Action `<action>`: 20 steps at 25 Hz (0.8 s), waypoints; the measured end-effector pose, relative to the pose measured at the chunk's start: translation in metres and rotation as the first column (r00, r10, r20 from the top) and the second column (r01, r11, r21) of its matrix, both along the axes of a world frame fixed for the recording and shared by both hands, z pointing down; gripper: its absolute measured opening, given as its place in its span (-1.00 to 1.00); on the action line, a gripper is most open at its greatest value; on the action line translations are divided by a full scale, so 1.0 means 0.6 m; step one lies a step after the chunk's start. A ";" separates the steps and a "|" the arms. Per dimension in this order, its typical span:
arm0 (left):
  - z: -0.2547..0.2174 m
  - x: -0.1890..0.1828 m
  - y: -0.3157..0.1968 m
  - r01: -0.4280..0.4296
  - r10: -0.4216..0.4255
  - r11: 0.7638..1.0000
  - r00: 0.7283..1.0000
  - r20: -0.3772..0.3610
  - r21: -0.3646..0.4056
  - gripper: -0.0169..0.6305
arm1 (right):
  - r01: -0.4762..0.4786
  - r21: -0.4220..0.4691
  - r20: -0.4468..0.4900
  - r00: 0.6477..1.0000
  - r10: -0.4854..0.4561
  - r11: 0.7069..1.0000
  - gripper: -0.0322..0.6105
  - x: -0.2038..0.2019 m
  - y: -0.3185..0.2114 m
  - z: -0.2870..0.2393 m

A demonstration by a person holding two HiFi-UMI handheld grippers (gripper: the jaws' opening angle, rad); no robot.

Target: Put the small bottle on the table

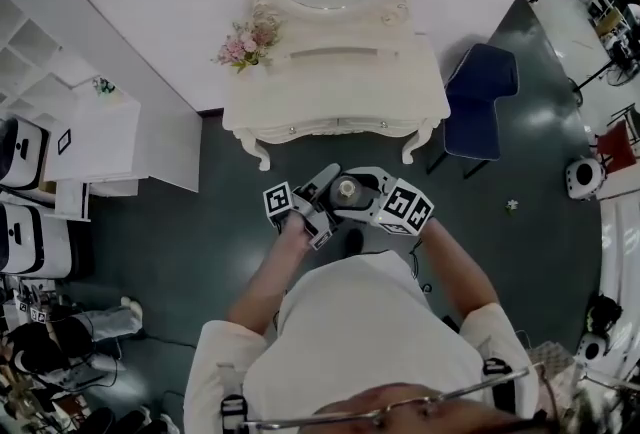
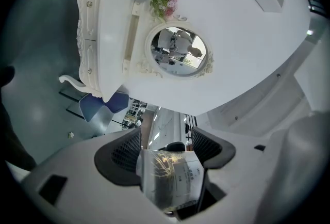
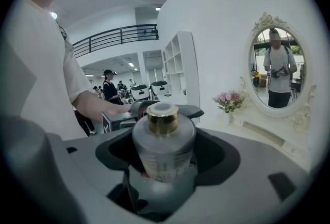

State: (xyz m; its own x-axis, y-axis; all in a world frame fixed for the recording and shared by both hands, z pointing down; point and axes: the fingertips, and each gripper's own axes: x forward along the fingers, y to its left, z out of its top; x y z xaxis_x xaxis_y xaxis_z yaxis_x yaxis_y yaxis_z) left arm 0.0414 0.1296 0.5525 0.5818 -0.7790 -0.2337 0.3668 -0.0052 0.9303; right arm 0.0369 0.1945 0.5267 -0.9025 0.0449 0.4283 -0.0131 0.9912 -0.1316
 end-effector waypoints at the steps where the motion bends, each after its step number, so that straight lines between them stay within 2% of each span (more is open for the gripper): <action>1: 0.000 0.003 -0.013 0.007 -0.007 1.000 1.000 0.004 -0.001 -0.01 | 0.006 -0.002 0.002 1.000 -0.006 1.000 0.16 0.004 -0.013 0.000; 12: -0.003 0.038 -0.123 0.056 -0.056 0.998 0.998 -0.005 -0.007 -0.01 | 0.047 -0.009 0.008 0.999 -0.047 0.999 0.16 0.043 -0.123 -0.003; 20: 0.020 0.027 -0.178 0.059 -0.060 0.998 0.998 -0.009 -0.035 -0.01 | 0.048 -0.037 -0.006 0.999 -0.048 0.998 0.16 0.032 -0.179 0.016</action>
